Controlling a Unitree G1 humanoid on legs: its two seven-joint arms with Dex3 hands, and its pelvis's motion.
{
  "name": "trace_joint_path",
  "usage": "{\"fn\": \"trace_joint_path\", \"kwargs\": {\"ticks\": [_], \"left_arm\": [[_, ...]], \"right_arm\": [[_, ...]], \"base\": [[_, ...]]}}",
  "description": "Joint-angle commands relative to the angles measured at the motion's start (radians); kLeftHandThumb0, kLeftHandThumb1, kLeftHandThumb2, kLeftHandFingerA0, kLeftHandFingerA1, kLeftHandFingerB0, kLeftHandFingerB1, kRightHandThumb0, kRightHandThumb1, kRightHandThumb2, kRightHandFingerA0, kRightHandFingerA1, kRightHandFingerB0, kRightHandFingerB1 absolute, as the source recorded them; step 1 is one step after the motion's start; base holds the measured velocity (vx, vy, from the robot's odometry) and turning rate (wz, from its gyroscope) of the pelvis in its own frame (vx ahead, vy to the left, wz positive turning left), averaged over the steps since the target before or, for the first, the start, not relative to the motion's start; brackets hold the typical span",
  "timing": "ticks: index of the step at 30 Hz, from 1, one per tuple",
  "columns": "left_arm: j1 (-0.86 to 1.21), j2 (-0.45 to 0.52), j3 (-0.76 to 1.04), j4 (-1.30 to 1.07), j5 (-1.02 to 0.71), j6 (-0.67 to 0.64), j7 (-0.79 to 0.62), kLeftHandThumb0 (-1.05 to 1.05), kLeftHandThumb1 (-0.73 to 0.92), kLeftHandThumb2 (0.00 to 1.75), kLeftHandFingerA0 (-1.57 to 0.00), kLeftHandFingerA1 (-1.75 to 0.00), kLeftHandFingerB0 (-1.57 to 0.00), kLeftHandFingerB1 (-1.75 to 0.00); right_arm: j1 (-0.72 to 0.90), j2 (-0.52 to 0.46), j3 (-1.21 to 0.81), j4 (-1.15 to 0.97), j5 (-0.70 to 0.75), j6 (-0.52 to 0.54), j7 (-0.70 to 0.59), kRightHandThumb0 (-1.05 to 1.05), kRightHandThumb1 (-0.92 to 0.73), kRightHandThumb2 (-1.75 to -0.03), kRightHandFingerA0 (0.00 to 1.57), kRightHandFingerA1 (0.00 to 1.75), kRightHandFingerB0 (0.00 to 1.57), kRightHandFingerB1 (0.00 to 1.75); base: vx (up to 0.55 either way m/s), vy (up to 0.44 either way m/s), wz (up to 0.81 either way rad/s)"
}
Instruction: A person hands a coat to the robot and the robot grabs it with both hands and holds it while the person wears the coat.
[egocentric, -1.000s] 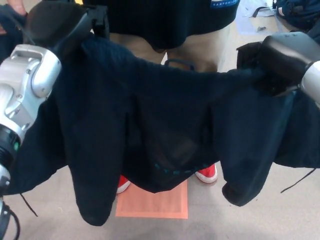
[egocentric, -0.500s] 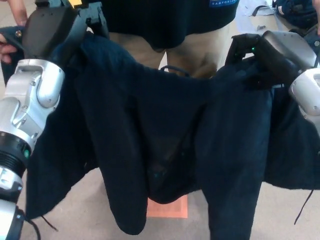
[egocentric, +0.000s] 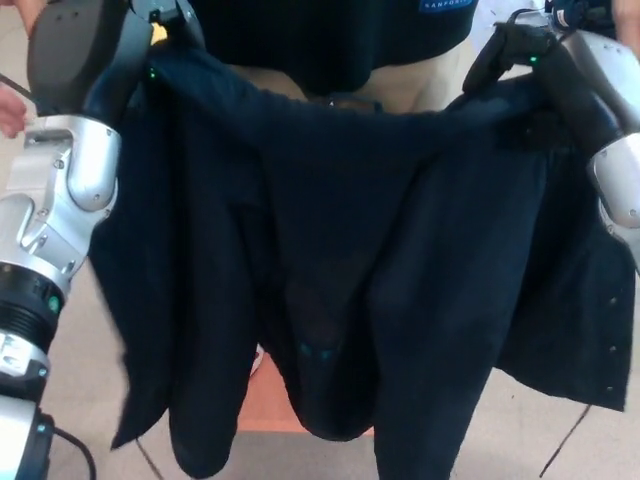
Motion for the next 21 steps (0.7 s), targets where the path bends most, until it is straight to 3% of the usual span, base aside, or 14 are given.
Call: {"fn": "trace_joint_path", "kwargs": {"ticks": [1, 3, 5, 8, 11, 17, 18, 21], "left_arm": [[-0.012, 0.031, 0.141, -0.085, -0.044, -0.129, 0.447, -0.1, 0.77, 0.66, -0.84, -1.75, -0.64, -1.39], [-0.024, 0.042, 0.143, -0.087, -0.038, -0.144, 0.455, -0.08, 0.77, 0.68, -0.84, -1.75, -0.64, -1.39], [-0.049, 0.059, 0.149, -0.09, -0.039, -0.158, 0.449, -0.01, 0.73, 0.78, -0.83, -1.75, -0.66, -1.37], [-0.074, 0.08, 0.148, -0.085, -0.022, -0.157, 0.466, -0.08, 0.79, 0.7, -0.83, -1.74, -0.66, -1.35], [-0.095, 0.099, 0.154, -0.079, -0.027, -0.185, 0.458, -0.1, 0.83, 0.67, -0.83, -1.75, -0.62, -1.43], [-0.146, 0.113, 0.155, -0.057, -0.017, -0.2, 0.474, -0.09, 0.8, 0.7, -0.85, -1.75, -0.62, -1.49], [-0.151, 0.119, 0.153, -0.058, -0.014, -0.203, 0.469, -0.09, 0.79, 0.72, -0.85, -1.75, -0.63, -1.48], [-0.157, 0.123, 0.154, -0.063, -0.015, -0.201, 0.456, -0.09, 0.79, 0.72, -0.87, -1.75, -0.67, -1.46]], "right_arm": [[-0.126, 0.014, -0.216, -0.047, 0.055, -0.131, -0.581, -0.09, -0.7, -0.87, 0.96, 1.67, 0.69, 1.18], [-0.14, 0.002, -0.219, -0.043, 0.048, -0.147, -0.585, -0.08, -0.71, -0.87, 0.97, 1.66, 0.69, 1.17], [-0.161, -0.018, -0.227, -0.046, 0.049, -0.167, -0.578, -0.12, -0.75, -0.79, 1.09, 1.48, 0.72, 1.1], [-0.186, -0.045, -0.234, -0.044, 0.036, -0.179, -0.588, -0.15, -0.76, -0.77, 1.19, 1.36, 0.71, 1.09], [-0.211, -0.073, -0.247, -0.043, 0.041, -0.187, -0.568, -0.11, -0.75, -0.82, 1.08, 1.48, 0.68, 1.18], [-0.242, -0.105, -0.283, -0.05, 0.068, -0.198, -0.504, -0.1, -0.73, -0.82, 1.14, 1.37, 0.7, 1.17], [-0.256, -0.118, -0.28, -0.049, 0.043, -0.178, -0.523, -0.11, -0.73, -0.77, 1.04, 1.54, 0.68, 1.21], [-0.277, -0.136, -0.282, -0.034, 0.026, -0.184, -0.532, -0.1, -0.74, -0.77, 1.05, 1.56, 0.7, 1.19]], "base": [[0.0, 0.0, 0.0], [0.0, 0.0, 0.0], [0.0, 0.0, 0.0], [0.0, 0.0, 0.0], [0.0, 0.0, 0.0], [0.0, 0.0, 0.0], [0.0, 0.0, 0.0], [0.0, 0.0, 0.0]]}}
